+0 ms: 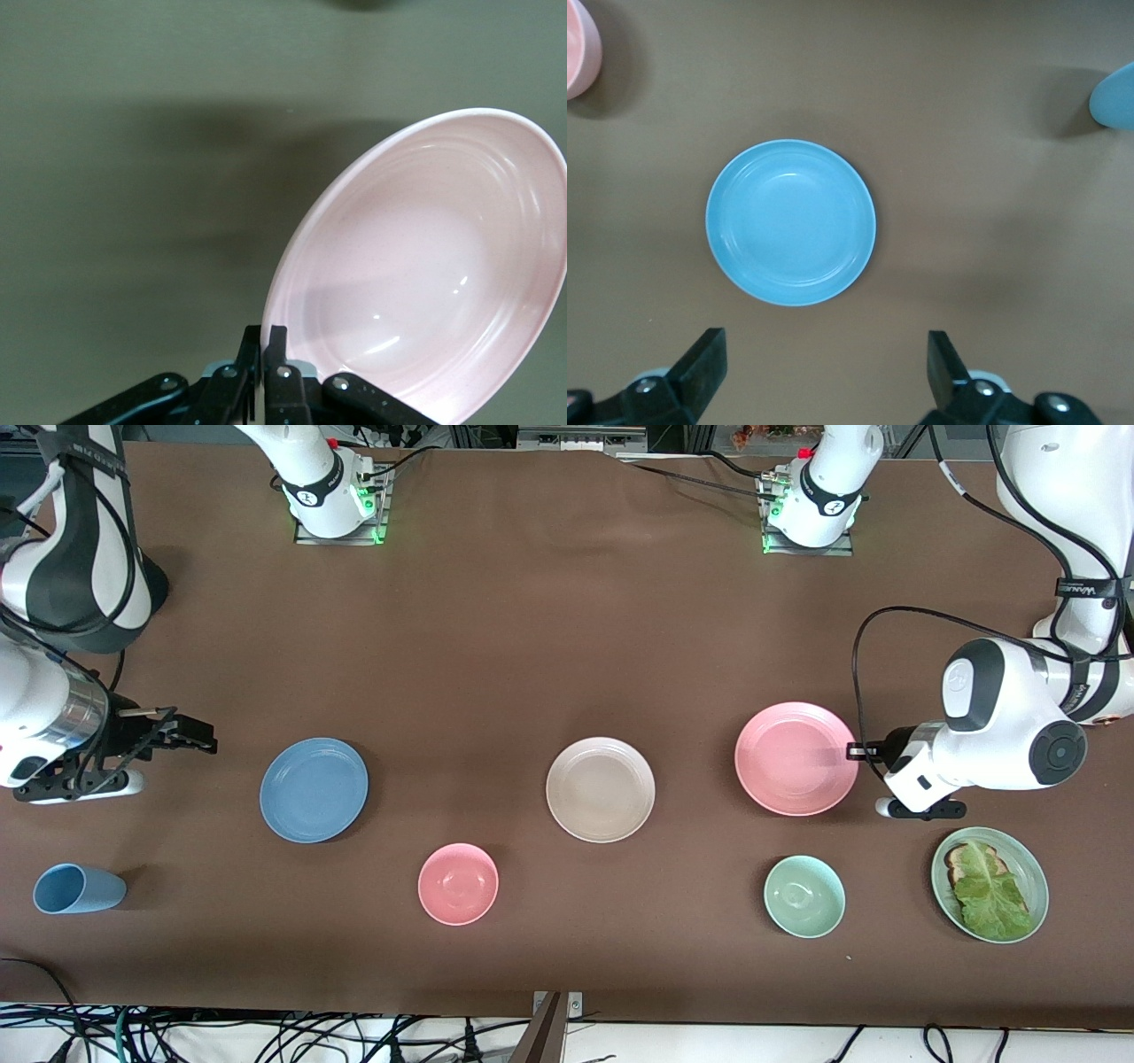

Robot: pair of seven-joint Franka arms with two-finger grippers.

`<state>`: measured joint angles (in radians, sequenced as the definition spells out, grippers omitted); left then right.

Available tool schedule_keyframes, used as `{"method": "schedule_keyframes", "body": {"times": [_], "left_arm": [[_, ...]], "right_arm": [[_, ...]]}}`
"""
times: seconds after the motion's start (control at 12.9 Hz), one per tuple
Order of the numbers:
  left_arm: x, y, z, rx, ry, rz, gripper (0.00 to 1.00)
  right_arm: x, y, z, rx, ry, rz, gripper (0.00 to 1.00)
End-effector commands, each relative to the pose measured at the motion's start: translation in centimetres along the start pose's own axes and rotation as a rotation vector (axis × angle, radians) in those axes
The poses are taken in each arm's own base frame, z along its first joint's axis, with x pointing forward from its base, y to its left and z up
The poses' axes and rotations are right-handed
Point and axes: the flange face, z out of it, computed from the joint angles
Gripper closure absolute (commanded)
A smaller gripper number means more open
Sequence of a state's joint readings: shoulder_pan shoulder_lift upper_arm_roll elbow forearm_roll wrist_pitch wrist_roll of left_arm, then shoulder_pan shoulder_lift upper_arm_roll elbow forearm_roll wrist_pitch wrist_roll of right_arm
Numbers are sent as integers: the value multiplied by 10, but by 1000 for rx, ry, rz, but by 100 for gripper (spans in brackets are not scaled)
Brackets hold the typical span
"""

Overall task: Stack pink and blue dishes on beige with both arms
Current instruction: 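Slide the pink plate onto the beige plate with the left gripper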

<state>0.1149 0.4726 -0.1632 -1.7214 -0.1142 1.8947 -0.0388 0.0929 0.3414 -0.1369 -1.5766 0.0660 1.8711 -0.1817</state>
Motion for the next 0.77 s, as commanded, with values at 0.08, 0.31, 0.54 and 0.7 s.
{"method": "schedule_keyframes", "body": {"times": [0.08,0.31,0.54,0.7], "left_arm": [[-10,71,-12,-40,-3,-70,100],[-6,138,-11,-53,9,-83,100],[-2,210,19,-50,-8,-88,100],[7,243,41,-61,3,-104,100]], "right_arm": [[17,6,32,2,35,-42,0],[27,7,56,-7,49,-41,0],[33,10,76,-13,53,-39,0],[38,10,90,-16,57,-39,0]]}}
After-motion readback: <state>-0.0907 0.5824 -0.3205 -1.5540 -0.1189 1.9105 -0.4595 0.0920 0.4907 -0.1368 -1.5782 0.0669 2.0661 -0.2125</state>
